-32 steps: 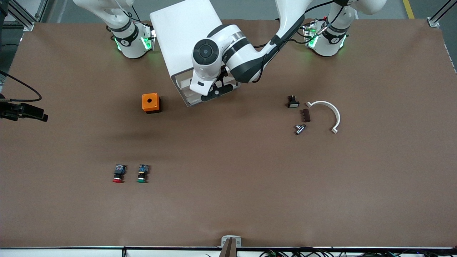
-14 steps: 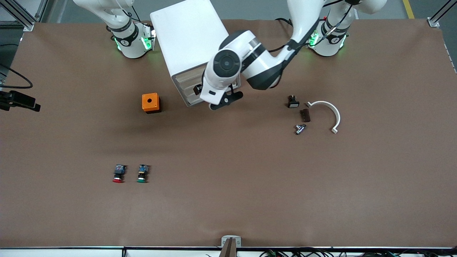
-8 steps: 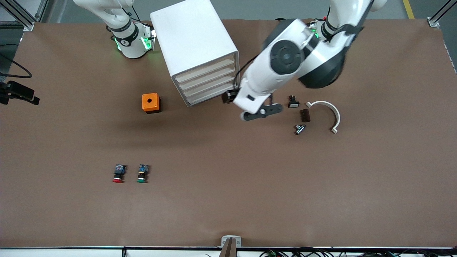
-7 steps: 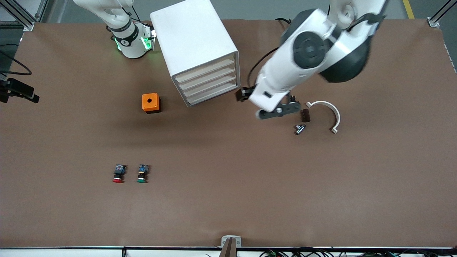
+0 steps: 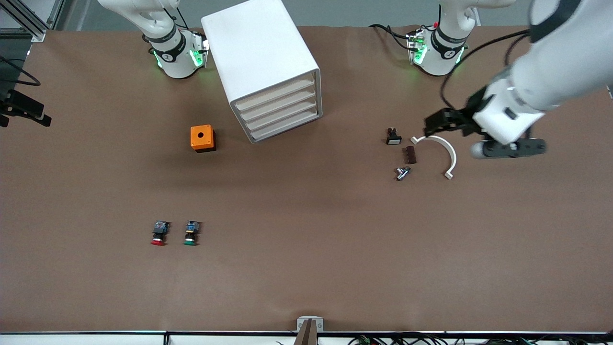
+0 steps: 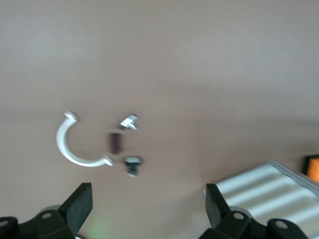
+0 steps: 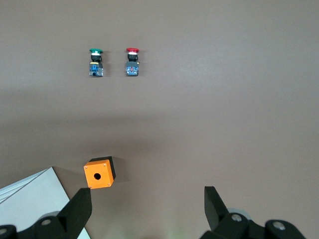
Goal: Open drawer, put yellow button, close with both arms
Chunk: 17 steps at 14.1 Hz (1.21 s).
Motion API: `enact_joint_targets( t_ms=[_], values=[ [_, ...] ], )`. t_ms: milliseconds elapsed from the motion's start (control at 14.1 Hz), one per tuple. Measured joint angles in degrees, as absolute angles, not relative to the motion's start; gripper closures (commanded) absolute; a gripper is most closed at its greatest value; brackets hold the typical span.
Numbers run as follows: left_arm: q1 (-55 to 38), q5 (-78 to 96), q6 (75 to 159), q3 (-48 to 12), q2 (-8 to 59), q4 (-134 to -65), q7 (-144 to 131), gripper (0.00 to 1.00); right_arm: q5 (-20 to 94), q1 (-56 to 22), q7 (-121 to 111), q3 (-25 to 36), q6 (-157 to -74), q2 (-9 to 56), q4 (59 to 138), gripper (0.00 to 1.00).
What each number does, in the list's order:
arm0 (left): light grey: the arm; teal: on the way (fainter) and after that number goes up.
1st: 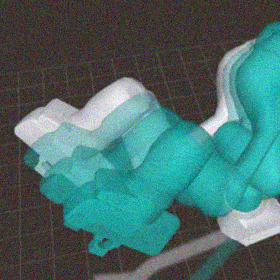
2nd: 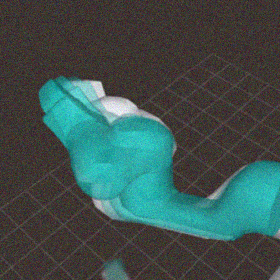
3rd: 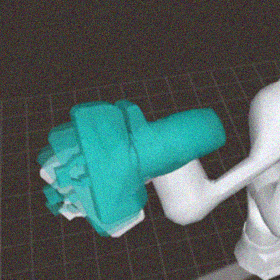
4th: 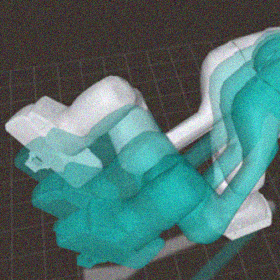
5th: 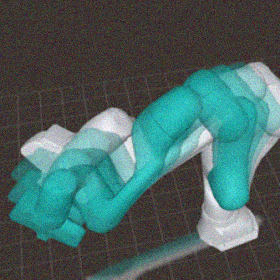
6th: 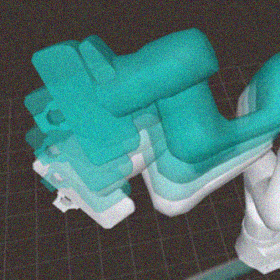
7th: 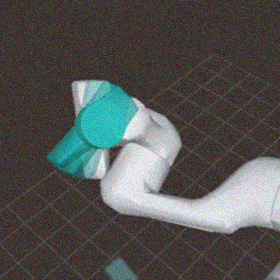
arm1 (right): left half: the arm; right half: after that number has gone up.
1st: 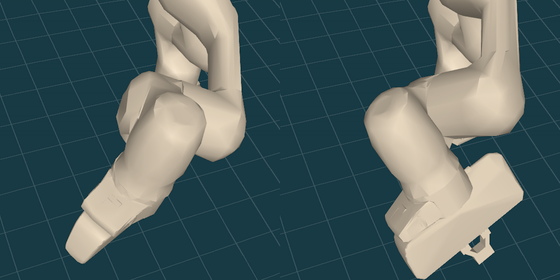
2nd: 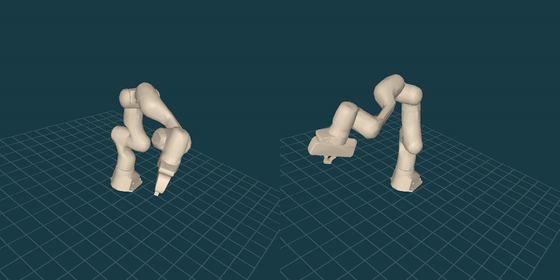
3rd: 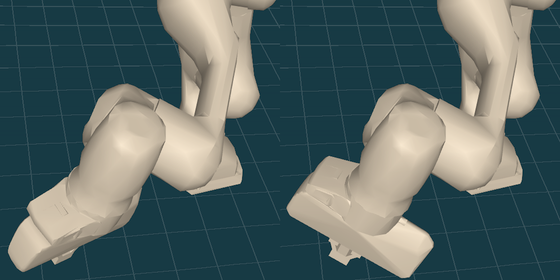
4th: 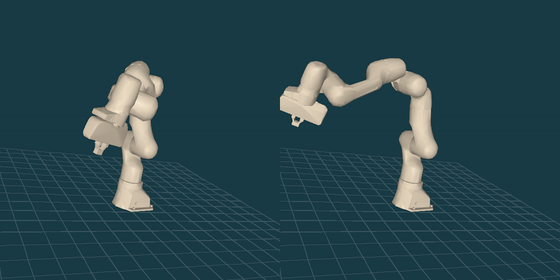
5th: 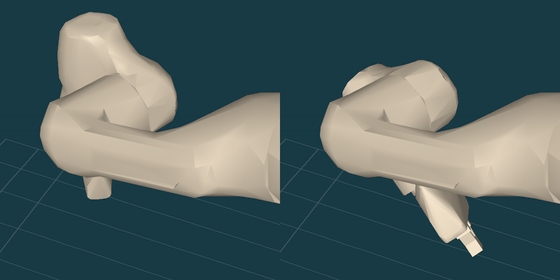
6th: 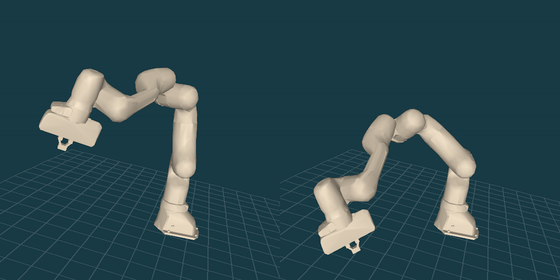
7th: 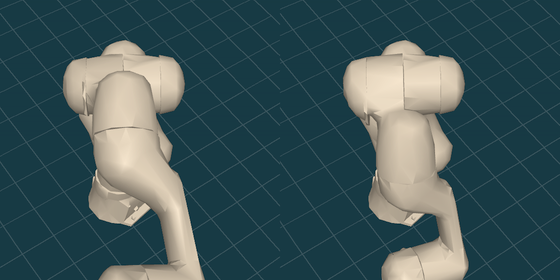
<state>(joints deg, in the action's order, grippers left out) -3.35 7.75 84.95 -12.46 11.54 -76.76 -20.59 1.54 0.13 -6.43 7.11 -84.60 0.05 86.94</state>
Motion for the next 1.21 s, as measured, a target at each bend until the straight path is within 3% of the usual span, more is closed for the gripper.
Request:
enact_joint_targets(
  t_ms=[1206],
  values=[
    [2.5,0.2,85.1,-10.8,10.3,-77.9,-12.0,0.00,1.1,-1.4,-7.2,7.2,-84.7,0.1,87.7,0.00]
  ],
)
